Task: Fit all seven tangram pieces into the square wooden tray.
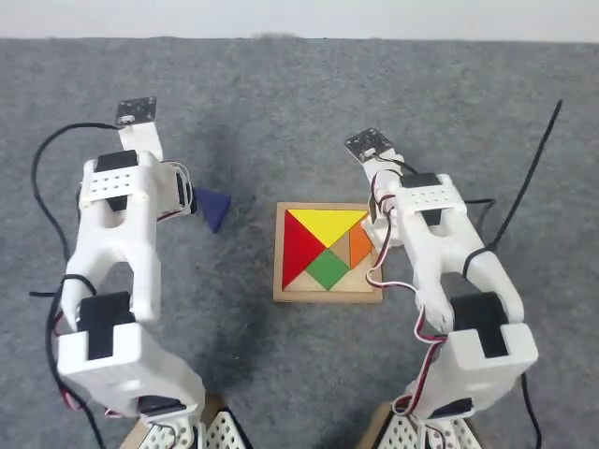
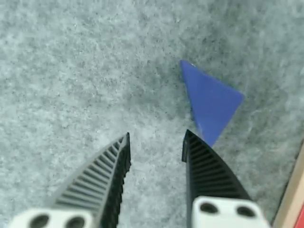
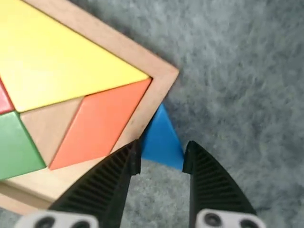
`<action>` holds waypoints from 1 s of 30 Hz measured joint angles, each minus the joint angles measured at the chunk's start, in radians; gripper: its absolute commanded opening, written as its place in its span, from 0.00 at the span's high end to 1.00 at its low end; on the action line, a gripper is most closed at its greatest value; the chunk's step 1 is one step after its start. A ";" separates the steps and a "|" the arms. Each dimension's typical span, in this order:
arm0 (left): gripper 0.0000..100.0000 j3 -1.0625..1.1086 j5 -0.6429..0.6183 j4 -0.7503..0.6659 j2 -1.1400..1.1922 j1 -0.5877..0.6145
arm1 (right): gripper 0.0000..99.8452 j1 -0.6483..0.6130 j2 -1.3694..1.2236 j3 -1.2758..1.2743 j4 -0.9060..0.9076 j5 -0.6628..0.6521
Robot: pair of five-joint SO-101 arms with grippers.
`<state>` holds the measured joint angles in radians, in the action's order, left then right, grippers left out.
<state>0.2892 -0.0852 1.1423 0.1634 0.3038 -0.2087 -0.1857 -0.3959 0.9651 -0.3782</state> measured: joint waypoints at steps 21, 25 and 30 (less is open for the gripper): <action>0.83 0.000 -0.002 0.000 0.000 0.008 | 0.83 0.020 -0.081 0.081 0.084 -0.048; 0.83 0.000 0.002 0.000 0.000 0.006 | 0.78 0.021 -0.081 0.081 0.086 -0.077; 0.83 0.000 0.002 0.000 0.000 0.006 | 0.77 0.023 -0.069 0.064 0.089 -0.086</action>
<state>0.2892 -0.0836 1.1423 0.1634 0.3099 -0.1857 -0.2547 -0.3314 1.0541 -0.4641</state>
